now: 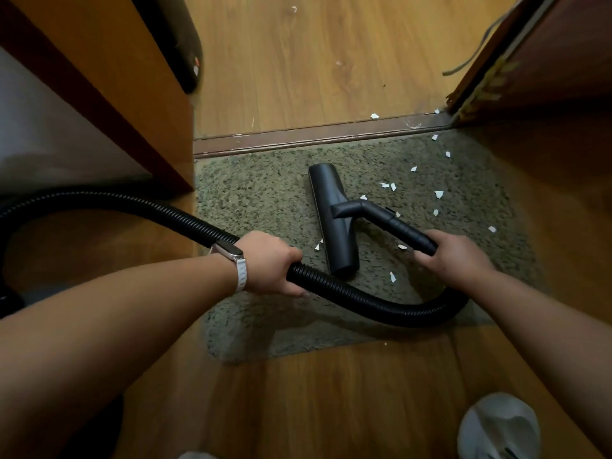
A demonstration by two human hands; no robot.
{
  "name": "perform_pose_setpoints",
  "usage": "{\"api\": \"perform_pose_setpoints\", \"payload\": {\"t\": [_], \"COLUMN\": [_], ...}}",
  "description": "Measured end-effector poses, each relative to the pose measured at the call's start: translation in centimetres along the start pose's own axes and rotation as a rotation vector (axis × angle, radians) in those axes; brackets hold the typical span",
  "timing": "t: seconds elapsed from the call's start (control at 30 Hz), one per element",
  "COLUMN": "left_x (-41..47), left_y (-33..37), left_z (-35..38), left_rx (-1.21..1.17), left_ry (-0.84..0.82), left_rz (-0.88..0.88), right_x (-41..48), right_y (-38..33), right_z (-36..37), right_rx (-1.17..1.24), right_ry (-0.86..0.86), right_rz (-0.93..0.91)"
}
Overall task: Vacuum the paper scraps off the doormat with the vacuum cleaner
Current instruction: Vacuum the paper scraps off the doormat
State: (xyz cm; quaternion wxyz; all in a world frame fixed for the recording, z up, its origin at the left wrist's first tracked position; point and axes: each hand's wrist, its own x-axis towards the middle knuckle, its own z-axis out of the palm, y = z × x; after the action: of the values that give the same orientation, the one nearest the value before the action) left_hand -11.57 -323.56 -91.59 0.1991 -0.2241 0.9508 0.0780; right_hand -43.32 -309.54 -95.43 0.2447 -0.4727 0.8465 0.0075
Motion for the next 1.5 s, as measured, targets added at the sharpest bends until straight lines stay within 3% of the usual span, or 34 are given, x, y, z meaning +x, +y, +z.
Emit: {"api": "perform_pose_setpoints", "payload": {"t": [0.37, 0.8, 1.27, 1.5], "left_x": [1.1, -0.4, 0.1, -0.5], "left_y": [0.7, 0.3, 1.8, 0.5], "left_z": [1.0, 2.3, 0.8, 1.3], "left_rx": [-0.018, 0.015, -0.002, 0.032], "left_ry": [0.189, 0.194, 0.172, 0.191], "left_rz": [0.003, 0.082, 0.048, 0.084], "right_x": [-0.5, -1.0, -1.6, -2.2], "right_y": [1.3, -3.4, 2.1, -1.5], "right_z": [1.8, 1.6, 1.2, 2.1], "right_rx": [0.038, -0.169, 0.026, -0.024], "right_ry": [0.015, -0.075, 0.042, 0.017], "right_rz": [0.087, -0.178, 0.11, 0.027]}}
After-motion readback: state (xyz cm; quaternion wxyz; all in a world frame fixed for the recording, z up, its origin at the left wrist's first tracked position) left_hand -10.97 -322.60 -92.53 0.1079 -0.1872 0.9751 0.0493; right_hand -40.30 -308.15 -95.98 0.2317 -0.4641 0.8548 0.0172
